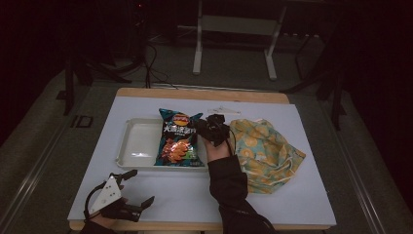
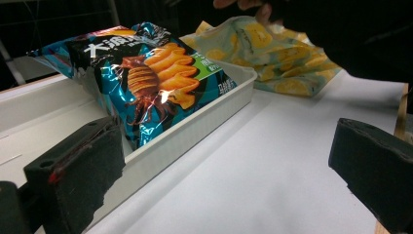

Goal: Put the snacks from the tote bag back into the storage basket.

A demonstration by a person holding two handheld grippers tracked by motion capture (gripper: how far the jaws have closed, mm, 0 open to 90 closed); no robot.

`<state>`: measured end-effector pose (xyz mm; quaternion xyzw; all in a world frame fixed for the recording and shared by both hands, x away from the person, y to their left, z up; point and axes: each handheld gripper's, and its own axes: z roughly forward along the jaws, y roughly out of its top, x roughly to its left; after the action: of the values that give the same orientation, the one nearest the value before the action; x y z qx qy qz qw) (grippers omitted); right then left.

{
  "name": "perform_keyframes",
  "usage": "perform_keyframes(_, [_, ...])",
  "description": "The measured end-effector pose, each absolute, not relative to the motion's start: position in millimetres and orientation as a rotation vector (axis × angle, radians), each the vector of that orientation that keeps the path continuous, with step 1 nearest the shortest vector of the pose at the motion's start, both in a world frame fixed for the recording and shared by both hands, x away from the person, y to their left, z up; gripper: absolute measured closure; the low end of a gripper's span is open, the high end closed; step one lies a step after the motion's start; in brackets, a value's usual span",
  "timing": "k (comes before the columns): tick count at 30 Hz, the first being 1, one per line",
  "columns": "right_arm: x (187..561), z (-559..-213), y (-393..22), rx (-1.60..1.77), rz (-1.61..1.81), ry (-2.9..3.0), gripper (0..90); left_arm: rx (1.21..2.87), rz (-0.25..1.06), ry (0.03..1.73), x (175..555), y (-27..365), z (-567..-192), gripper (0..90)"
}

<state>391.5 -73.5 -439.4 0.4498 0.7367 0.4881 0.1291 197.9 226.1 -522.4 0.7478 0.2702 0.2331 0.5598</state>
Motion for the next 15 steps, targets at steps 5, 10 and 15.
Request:
perform_keyframes(5, [391,-427,-77,1.227,1.409,2.191,61.0,1.760,0.551,0.637,198,226,-522,0.0])
perform_keyframes(10, [391,-420,-84,1.148,1.373,2.233,39.2,1.762,0.552,0.638,198,227,-522,0.1])
perform_keyframes(15, [390,-416,-90,1.125,1.381,2.250,29.9,1.766,0.553,0.638,198,226,-522,0.0])
